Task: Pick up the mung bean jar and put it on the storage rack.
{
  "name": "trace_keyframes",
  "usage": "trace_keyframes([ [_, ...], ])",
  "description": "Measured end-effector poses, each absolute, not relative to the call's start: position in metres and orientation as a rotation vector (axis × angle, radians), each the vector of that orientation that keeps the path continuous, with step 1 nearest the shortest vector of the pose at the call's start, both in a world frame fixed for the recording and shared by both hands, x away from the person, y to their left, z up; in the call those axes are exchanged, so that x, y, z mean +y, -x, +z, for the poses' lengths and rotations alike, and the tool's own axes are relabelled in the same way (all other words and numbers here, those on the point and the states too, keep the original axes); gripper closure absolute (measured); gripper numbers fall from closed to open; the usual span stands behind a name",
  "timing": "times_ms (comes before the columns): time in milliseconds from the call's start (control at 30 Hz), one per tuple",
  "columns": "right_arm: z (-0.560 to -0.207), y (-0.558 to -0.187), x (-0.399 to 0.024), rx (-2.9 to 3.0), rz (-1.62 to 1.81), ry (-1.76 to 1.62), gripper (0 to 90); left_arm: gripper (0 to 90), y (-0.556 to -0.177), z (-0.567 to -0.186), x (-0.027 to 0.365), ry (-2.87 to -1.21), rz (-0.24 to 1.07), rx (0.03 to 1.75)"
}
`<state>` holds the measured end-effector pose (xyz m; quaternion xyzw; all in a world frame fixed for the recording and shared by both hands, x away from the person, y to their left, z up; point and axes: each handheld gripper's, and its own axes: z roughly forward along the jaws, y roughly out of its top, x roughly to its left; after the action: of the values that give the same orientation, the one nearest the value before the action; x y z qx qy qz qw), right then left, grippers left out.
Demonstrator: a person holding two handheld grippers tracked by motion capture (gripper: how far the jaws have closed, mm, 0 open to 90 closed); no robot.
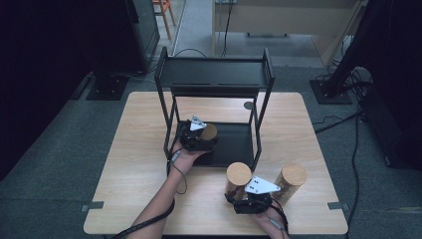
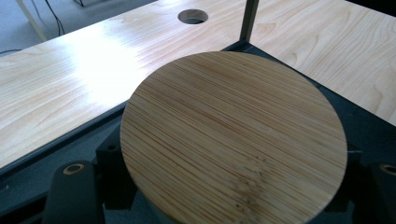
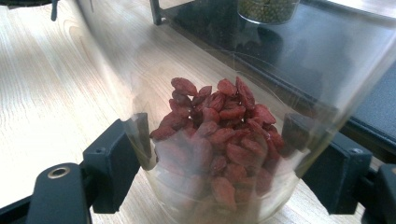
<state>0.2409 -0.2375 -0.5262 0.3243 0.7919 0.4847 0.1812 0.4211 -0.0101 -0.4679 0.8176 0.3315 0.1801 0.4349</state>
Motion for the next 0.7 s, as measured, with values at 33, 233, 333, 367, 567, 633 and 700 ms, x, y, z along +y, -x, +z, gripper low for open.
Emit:
trace_keyframes([
  [33, -0.526, -0.241, -0.238, 2.236, 1.369, -0.917, 20.5, 25.9, -0.422, -0.468, -0.010, -2.035, 0.452, 0.827],
  [233, -0.526, -0.241, -0.238, 2.233, 1.368, -0.916, 20.6, 25.9, -0.428, -0.469, -0.010, -2.023, 0.447, 0.853],
  [333, -0.526, -0.240, -0.237, 2.233, 1.360, -0.908, 20.6, 25.9, -0.430, -0.469, -0.011, -2.032, 0.459, 0.849],
  [367, -0.526, -0.240, -0.237, 2.234, 1.359, -0.906, 20.6, 25.9, -0.430, -0.469, -0.011, -2.033, 0.460, 0.848],
  [567, -0.526, -0.240, -0.237, 2.233, 1.361, -0.908, 20.6, 25.9, -0.436, -0.467, -0.011, -2.026, 0.465, 0.861],
  [633, -0.526, -0.240, -0.237, 2.235, 1.360, -0.905, 20.7, 25.9, -0.438, -0.467, -0.010, -2.028, 0.465, 0.862],
  [700, -0.526, -0.240, -0.237, 2.235, 1.359, -0.904, 20.7, 25.9, -0.440, -0.467, -0.010, -2.029, 0.464, 0.864],
])
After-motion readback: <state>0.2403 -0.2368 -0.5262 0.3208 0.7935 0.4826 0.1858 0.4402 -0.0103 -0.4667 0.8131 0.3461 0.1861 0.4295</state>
